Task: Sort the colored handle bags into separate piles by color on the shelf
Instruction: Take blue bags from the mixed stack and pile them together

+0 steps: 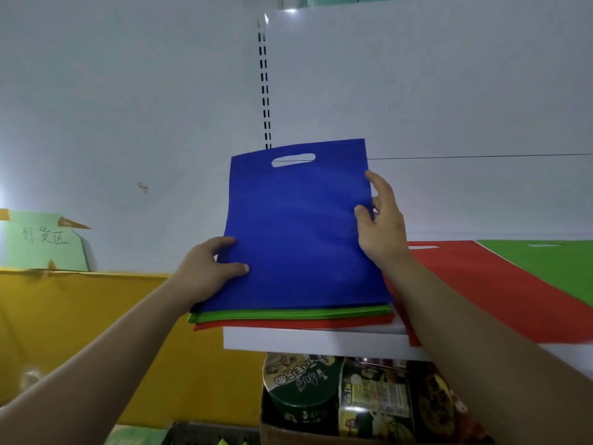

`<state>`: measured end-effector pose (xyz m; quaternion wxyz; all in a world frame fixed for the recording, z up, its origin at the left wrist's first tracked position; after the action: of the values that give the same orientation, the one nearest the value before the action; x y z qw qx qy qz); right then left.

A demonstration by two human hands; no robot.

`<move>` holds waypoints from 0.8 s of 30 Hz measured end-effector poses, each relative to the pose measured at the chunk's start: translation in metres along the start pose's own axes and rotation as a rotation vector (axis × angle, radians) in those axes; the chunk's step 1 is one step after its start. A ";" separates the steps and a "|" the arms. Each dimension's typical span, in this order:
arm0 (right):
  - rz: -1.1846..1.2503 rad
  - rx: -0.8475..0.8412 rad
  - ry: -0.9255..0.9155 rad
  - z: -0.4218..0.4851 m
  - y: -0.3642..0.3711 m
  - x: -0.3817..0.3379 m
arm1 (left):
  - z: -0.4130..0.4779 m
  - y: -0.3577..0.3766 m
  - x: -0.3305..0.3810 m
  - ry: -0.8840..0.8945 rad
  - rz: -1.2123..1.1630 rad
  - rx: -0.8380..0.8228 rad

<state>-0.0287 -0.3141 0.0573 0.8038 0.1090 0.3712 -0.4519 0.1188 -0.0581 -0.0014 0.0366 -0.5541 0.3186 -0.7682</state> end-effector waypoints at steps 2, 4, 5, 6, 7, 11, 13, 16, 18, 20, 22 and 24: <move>-0.004 0.031 0.002 0.000 -0.005 -0.005 | -0.007 -0.011 0.007 0.052 -0.132 0.078; -0.027 0.054 -0.012 0.000 -0.009 -0.014 | -0.015 -0.020 0.013 0.096 -0.245 0.115; -0.044 0.062 -0.029 0.000 -0.011 -0.021 | -0.019 -0.025 0.016 0.121 -0.269 0.124; -0.063 0.069 -0.050 0.000 -0.013 -0.029 | -0.023 -0.030 0.020 0.149 -0.284 0.129; -0.081 0.075 -0.069 0.000 -0.015 -0.037 | -0.027 -0.034 0.024 0.177 -0.297 0.130; -0.118 0.093 -0.107 0.005 -0.022 -0.069 | -0.033 -0.050 0.042 0.287 -0.312 0.132; -0.156 0.060 -0.096 0.007 -0.020 -0.079 | -0.035 -0.054 0.048 0.337 -0.287 0.139; -0.239 0.037 -0.062 0.004 -0.020 -0.089 | -0.036 -0.054 0.050 0.376 -0.273 0.107; -0.283 0.056 -0.049 -0.002 -0.025 -0.097 | -0.038 -0.054 0.049 0.397 -0.267 0.096; -0.318 0.087 -0.032 -0.012 -0.034 -0.105 | -0.040 -0.054 0.051 0.432 -0.259 0.088; -0.349 0.126 -0.013 -0.024 -0.047 -0.111 | -0.043 -0.051 0.056 0.470 -0.255 0.072; -0.381 0.177 -0.001 -0.038 -0.063 -0.117 | -0.046 -0.042 0.062 0.501 -0.268 0.036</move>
<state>-0.1356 -0.2553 0.1225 0.6915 0.1067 0.3435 -0.6265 0.0676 -0.0292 0.0635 -0.1351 -0.3835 0.2279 -0.8847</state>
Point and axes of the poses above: each hand's wrist, its own z-axis towards the middle knuckle, its own y-axis out of the palm, x = y × z, the point moved 10 cm from there along z, towards the middle knuckle, and after that the axes turned 1 degree about z, right-handed, at the moved point
